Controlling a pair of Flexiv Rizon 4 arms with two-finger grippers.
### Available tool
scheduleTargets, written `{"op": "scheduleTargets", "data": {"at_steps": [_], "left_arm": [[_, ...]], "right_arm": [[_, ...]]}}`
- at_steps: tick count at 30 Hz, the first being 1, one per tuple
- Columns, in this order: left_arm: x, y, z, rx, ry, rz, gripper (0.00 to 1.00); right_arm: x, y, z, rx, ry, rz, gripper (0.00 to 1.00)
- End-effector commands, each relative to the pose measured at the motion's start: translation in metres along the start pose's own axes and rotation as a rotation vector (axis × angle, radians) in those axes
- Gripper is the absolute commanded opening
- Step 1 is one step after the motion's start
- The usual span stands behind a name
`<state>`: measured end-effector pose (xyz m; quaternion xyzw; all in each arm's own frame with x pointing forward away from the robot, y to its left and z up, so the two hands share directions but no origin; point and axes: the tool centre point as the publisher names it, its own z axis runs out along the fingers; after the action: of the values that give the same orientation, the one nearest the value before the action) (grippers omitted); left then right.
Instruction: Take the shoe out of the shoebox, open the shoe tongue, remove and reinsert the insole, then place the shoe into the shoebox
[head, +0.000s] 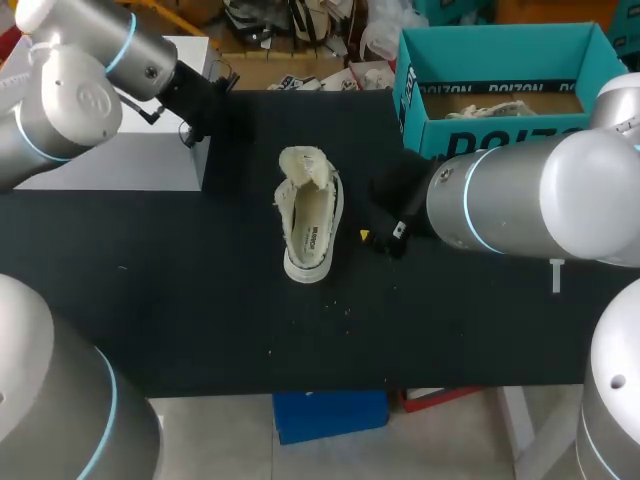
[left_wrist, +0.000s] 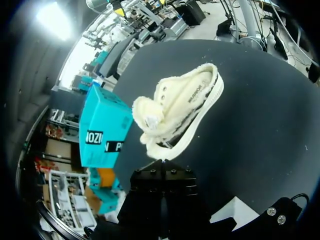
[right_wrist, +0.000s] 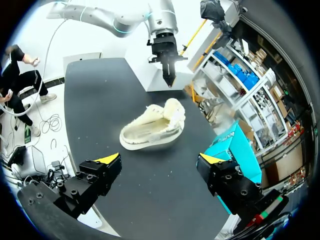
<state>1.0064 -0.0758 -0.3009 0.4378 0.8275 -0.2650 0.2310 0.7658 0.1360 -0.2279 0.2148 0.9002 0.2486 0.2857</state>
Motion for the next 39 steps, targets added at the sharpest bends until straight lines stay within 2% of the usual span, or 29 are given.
{"op": "scheduleTargets", "data": {"at_steps": [1,7,13,22,27,33,39], "left_arm": [[-0.022,0.016,0.032,0.011,0.039,0.006,0.0],[-0.036,0.016,0.056,0.04,0.06,0.02,0.0],[-0.031,-0.007,0.072,0.113,0.083,0.03,0.0],[0.001,-0.069,0.052,0.211,0.052,0.019,0.0],[0.017,-0.096,0.05,0.248,0.063,0.028,0.0],[0.028,-0.111,0.054,0.28,0.074,0.03,0.0],[0.037,-0.11,0.046,0.273,0.08,0.027,0.0]], "right_arm": [[0.001,0.0,0.001,-0.001,-0.001,0.001,1.0],[0.001,0.0,0.001,-0.001,-0.001,0.001,1.0],[0.001,0.0,0.001,-0.001,-0.001,0.001,1.0],[0.001,0.0,0.001,-0.001,-0.001,0.001,1.0],[0.001,0.0,0.001,-0.001,-0.001,0.001,1.0],[0.001,0.0,0.001,-0.001,-0.001,0.001,1.0],[0.001,0.0,0.001,-0.001,-0.001,0.001,1.0]]}}
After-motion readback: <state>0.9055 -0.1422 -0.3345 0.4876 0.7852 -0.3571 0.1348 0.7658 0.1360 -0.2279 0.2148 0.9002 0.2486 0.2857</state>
